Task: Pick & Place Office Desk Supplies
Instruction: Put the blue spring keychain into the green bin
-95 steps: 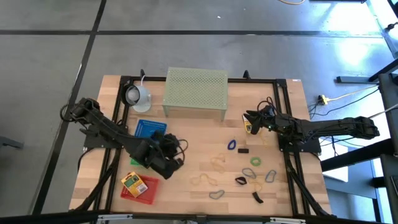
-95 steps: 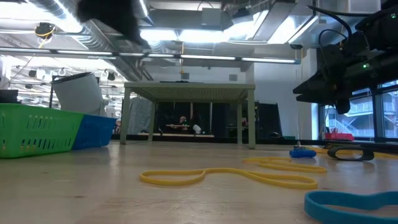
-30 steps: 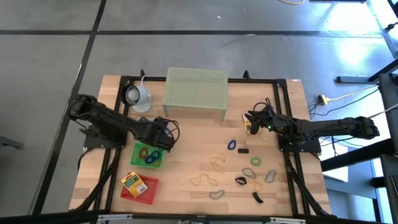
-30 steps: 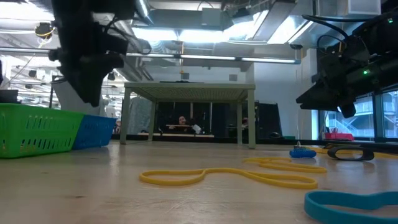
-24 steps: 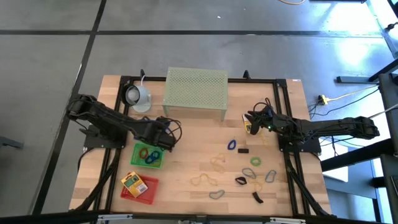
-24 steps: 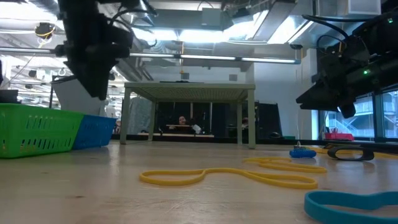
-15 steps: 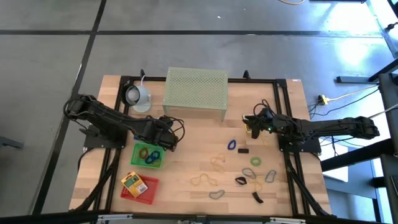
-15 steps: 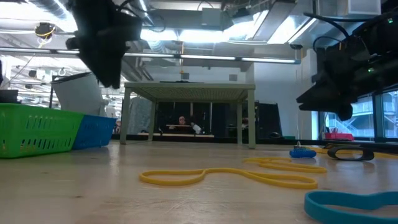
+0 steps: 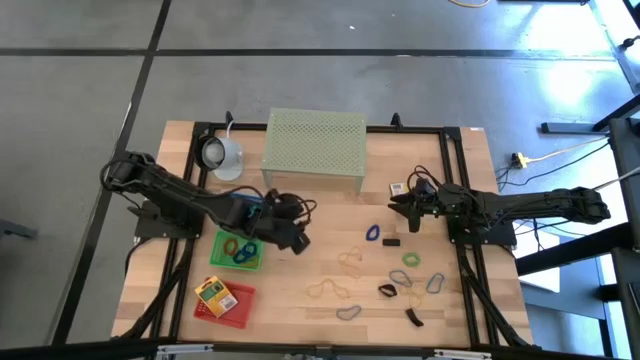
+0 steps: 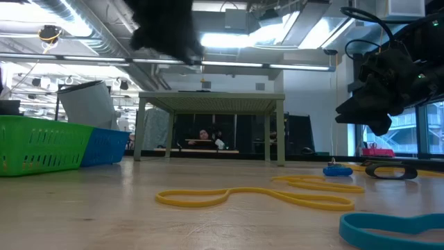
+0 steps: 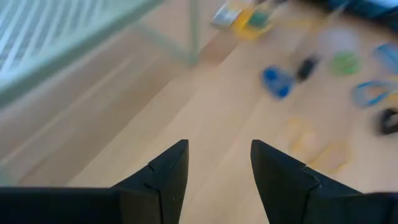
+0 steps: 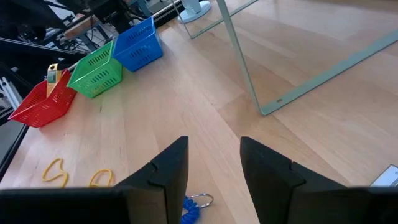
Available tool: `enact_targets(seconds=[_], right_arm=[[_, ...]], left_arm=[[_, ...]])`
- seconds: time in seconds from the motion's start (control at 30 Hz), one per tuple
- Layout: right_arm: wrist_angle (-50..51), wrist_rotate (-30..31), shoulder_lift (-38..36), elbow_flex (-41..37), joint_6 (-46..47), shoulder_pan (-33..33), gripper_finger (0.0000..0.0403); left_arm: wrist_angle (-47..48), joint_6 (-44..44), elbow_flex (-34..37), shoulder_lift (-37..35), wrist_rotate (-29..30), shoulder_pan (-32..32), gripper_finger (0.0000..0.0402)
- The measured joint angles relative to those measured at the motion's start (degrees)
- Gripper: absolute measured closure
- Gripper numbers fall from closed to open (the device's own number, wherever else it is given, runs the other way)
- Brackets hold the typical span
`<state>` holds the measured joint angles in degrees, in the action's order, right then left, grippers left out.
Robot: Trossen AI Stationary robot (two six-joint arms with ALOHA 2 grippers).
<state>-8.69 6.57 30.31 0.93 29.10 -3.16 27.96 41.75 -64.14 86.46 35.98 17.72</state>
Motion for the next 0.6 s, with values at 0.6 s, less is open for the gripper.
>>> enact_targets(seconds=[0.6], right_arm=[[-7.8, 3.6, 0.3, 0.0, -1.4, 7.3, 0.0256]], left_arm=[[-27.7, -9.2, 0.0, 13.1, 1.5, 3.1, 0.0233]])
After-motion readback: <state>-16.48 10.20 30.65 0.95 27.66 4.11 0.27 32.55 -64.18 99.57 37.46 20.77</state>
